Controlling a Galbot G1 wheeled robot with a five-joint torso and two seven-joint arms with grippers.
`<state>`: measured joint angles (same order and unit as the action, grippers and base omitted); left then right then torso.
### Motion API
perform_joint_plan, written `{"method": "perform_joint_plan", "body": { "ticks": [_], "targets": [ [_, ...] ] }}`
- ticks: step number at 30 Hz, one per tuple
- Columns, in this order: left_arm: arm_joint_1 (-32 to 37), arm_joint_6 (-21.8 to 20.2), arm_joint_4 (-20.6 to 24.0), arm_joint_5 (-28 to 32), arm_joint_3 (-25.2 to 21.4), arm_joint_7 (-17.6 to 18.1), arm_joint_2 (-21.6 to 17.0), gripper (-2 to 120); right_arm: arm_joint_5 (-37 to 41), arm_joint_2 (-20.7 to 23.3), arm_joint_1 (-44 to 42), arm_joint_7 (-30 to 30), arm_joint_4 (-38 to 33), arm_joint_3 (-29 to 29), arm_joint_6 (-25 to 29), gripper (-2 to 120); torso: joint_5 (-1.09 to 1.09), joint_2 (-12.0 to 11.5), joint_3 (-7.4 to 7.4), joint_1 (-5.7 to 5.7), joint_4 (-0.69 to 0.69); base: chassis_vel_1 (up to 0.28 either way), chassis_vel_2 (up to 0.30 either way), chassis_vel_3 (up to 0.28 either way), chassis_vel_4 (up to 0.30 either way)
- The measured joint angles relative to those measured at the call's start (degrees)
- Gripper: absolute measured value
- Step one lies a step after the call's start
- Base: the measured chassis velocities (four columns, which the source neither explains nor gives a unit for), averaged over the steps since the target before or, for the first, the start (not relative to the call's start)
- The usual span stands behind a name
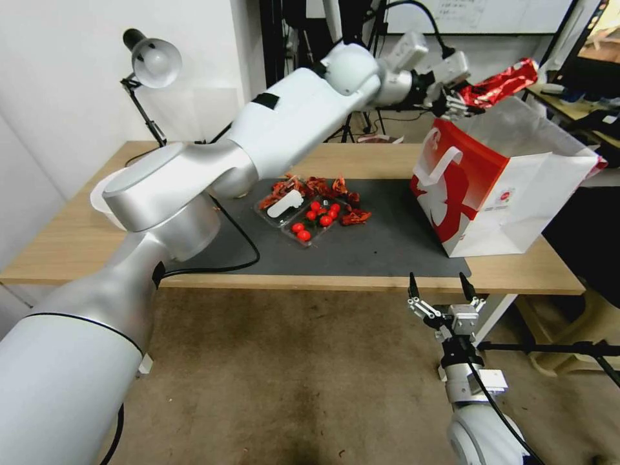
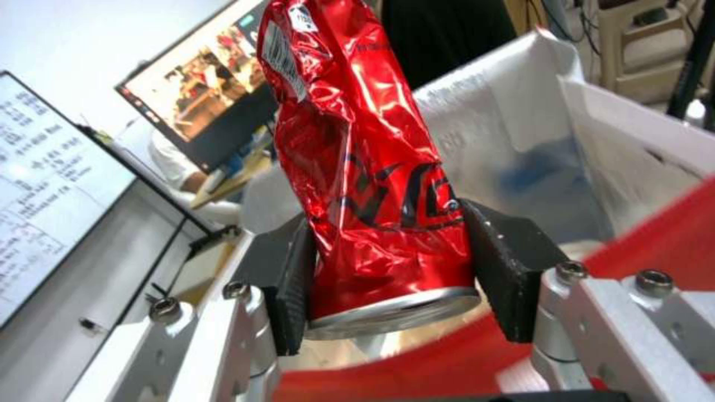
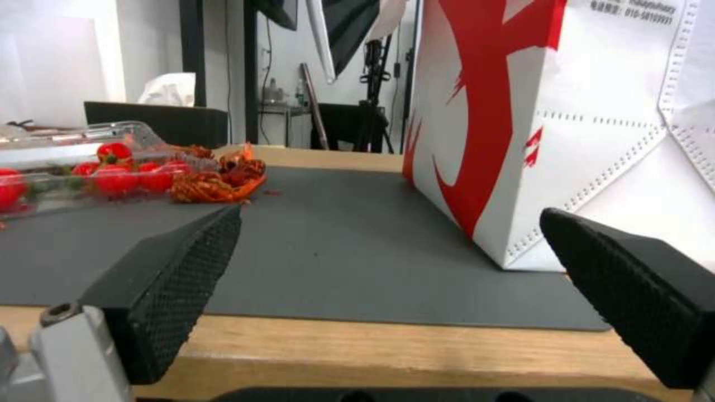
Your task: Pick up the trash from the table and place it into the takeout bag.
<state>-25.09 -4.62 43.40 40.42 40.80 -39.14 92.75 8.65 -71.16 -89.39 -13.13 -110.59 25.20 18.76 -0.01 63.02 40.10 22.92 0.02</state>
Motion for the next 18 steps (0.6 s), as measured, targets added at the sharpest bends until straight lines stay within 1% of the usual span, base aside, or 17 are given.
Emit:
{"method": "perform_joint_plan", "body": {
  "ticks": [5,9,13,15,16,18],
  "targets": [
    [0.9,0.1,1.7,1.2,2.1,0.3,-0.2,47,0.0,-0.3,0.1,0.0,0.3,-0.1,0.1,100,0.00,0.0,0.00,0.00,-0.03,0.000,0.000,0.000,0.000],
    [1.4,0.2,2.3,1.7,2.8,0.8,-0.3,47,0.0,-0.4,0.1,0.1,0.4,-0.1,0.2,100,0.00,0.0,0.00,0.00,-0.02,0.000,0.000,0.000,0.000],
    [1.7,1.0,3.0,2.2,3.4,2.2,-0.4,47,-0.1,-0.7,-0.2,0.1,0.3,-0.1,0.3,100,0.00,0.0,0.00,0.00,-0.02,0.000,0.000,0.000,0.000],
    [1.8,1.4,3.6,2.7,3.6,3.6,-0.4,47,-0.1,-0.8,-0.4,0.1,0.2,-0.1,0.4,100,0.01,0.0,0.00,0.00,-0.03,0.000,0.000,0.000,0.000],
    [1.8,1.4,3.6,2.7,3.6,3.6,-0.4,47,-0.1,-0.8,-0.4,0.1,0.2,-0.1,0.4,100,0.01,0.0,0.00,0.00,-0.03,0.000,0.000,0.000,0.000],
    [1.7,1.5,4.0,3.4,3.8,4.7,-0.5,55,-0.1,-0.8,-0.4,0.1,0.0,0.0,0.4,100,0.01,0.0,0.00,0.00,-0.03,0.000,0.000,0.000,0.000]
  ]
}}
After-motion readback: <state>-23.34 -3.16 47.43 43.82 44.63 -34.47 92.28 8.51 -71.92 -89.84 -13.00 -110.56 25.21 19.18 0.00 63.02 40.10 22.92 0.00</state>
